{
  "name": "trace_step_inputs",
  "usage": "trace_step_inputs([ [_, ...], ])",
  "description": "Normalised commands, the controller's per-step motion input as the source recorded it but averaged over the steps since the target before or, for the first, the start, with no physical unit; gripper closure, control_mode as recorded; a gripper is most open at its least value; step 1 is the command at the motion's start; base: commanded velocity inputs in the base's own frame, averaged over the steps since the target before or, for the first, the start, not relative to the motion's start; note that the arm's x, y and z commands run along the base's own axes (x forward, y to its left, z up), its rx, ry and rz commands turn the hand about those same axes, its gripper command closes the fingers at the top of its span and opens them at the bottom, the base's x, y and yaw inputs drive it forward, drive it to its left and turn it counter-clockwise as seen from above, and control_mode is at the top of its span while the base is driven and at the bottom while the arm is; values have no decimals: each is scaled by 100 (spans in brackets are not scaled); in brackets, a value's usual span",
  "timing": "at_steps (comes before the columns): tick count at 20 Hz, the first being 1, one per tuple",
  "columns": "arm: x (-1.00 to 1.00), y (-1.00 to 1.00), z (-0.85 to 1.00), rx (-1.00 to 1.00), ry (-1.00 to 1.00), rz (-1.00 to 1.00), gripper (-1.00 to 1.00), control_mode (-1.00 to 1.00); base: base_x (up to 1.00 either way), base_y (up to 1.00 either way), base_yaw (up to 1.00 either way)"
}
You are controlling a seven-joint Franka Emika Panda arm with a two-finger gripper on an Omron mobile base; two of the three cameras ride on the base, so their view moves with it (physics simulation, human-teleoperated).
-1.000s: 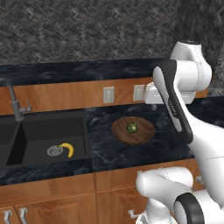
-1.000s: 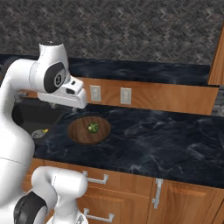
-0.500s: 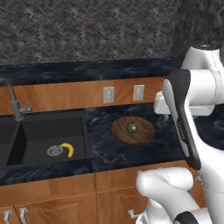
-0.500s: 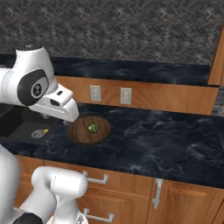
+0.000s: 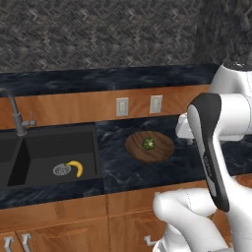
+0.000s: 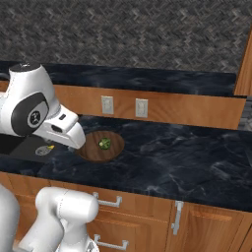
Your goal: Pick the broccolis from the cabinet and place them in one bowl. Pick the banana from the sink and place it in the other bowl.
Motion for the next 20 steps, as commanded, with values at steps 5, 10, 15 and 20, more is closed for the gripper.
trace_step_inputs([
  [5,0,0,0,0,0,0,-100,100,0,0,0],
  [10,0,0,0,0,0,0,-100,100,-7,0,-37],
  [15,0,0,0,0,0,0,-100,100,-5,0,-48],
  [20,0,0,0,0,0,0,-100,100,-2,3,-46],
])
